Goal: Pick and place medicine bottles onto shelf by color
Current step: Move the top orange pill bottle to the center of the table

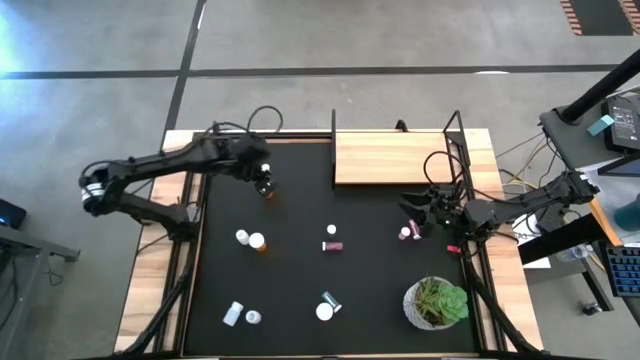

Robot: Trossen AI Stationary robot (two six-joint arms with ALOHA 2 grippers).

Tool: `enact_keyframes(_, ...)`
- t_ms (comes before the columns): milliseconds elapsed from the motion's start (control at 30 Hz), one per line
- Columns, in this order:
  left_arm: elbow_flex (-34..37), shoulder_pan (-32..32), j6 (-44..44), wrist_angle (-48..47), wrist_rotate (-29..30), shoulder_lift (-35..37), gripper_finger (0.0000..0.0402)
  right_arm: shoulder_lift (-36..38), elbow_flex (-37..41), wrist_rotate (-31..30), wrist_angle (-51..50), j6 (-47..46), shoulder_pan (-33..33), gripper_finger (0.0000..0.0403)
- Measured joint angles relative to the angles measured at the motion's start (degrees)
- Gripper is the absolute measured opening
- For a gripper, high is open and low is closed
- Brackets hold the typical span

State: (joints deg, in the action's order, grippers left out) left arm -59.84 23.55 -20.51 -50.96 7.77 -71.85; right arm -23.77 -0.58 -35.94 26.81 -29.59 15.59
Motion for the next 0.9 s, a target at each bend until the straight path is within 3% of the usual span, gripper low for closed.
enact_keyframes(167,0.3,0.0,-5.1,-4.2,0.0,-2.8,0.0205,0.0,0.0,0.0,0.0,0.0,0.0,0.0215)
enact_keyframes(367,0.3,0.0,-6.5,-3.6,0.0,-4.5,0.0205,0.0,0.0,0.0,0.0,0.0,0.0,0.0215)
enact_keyframes(600,0.7,0.0,-14.1,-3.2,0.9,-6.6,0.0207,0.0,0.0,0.0,0.0,0.0,0.0,0.0215)
enact_keyframes(900,1.6,0.0,-14.9,-0.2,3.3,-8.8,0.0273,0.0,0.0,0.0,0.0,0.0,0.0,0.0215)
